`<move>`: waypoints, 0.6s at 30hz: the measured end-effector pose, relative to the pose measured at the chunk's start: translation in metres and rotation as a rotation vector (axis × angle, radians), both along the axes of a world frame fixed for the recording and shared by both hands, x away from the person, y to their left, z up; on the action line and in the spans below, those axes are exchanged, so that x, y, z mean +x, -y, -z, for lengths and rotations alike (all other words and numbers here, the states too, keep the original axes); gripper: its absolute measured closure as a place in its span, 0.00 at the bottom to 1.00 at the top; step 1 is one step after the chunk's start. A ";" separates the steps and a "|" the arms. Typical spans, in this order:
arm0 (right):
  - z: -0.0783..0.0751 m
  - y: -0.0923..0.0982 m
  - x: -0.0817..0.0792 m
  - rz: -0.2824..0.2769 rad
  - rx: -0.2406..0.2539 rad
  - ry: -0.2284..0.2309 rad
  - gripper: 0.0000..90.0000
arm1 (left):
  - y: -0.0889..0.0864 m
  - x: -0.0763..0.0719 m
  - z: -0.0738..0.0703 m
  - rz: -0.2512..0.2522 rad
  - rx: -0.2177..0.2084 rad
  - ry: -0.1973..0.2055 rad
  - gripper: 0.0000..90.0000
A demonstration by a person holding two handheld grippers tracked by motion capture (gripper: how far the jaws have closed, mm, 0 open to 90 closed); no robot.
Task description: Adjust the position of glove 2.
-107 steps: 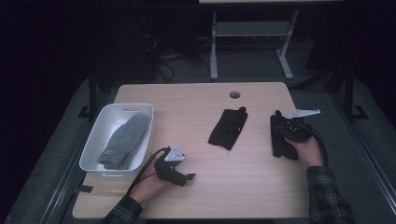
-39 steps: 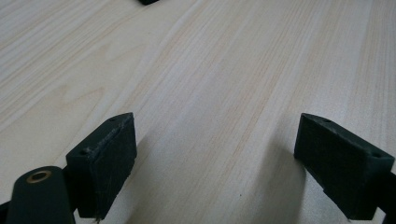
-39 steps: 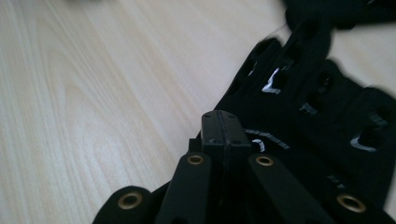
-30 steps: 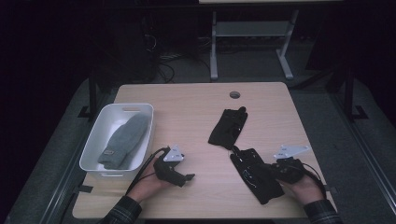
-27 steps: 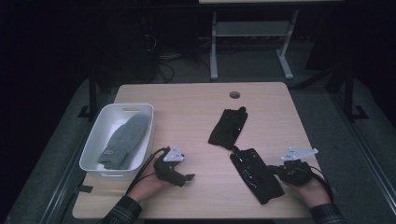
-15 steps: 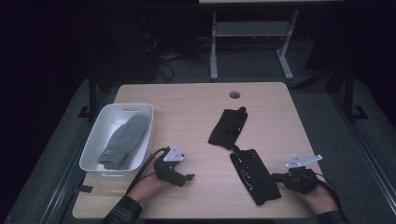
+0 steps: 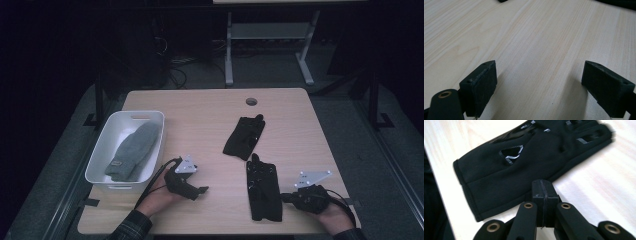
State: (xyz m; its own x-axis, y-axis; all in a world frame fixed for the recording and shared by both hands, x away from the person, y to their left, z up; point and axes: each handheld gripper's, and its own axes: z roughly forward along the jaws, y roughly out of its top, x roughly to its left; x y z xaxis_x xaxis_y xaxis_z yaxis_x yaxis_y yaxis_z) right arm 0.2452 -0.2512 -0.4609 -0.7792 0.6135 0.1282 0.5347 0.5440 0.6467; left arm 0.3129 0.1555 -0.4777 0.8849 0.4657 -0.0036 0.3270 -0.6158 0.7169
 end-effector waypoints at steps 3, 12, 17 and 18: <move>-0.003 0.012 0.005 0.071 0.007 0.050 0.87 | 0.000 0.000 0.000 0.000 0.000 0.000 0.13; 0.015 0.051 0.032 0.303 -0.024 0.117 0.29 | 0.000 0.000 0.000 0.000 0.002 0.002 0.13; 0.022 0.058 0.034 0.334 -0.003 0.144 0.18 | 0.000 0.000 0.000 0.004 0.003 0.004 0.13; 0.021 0.059 0.034 0.330 -0.004 0.143 0.18 | 0.000 0.001 -0.001 0.001 0.003 -0.002 0.13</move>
